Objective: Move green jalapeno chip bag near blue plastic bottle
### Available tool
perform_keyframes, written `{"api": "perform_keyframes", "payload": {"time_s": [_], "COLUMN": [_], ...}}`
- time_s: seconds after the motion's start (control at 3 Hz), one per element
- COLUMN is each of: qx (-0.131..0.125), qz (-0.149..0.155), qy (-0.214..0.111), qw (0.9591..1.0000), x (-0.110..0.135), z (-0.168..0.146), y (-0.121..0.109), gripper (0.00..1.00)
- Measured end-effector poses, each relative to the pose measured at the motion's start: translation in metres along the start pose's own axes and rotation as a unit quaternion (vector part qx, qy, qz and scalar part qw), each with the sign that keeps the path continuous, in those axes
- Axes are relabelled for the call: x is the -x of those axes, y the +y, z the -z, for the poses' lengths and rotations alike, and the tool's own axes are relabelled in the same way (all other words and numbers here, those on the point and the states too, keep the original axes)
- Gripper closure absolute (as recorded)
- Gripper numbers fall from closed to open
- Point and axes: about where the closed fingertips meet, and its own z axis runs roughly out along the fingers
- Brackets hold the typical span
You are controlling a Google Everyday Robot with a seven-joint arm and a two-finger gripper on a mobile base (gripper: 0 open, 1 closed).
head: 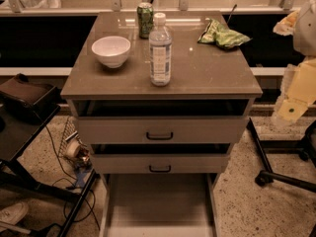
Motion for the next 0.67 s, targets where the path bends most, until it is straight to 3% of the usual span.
{"api": "perform_keyframes", "payload": {"time_s": [0.67], "qx": [-0.011], "qz": [-0.009], "qy": [0.000], "qw": [0.9999], "x": [-0.0015], "z": [0.0045], "y": [0.0023], "gripper": [0.00]}}
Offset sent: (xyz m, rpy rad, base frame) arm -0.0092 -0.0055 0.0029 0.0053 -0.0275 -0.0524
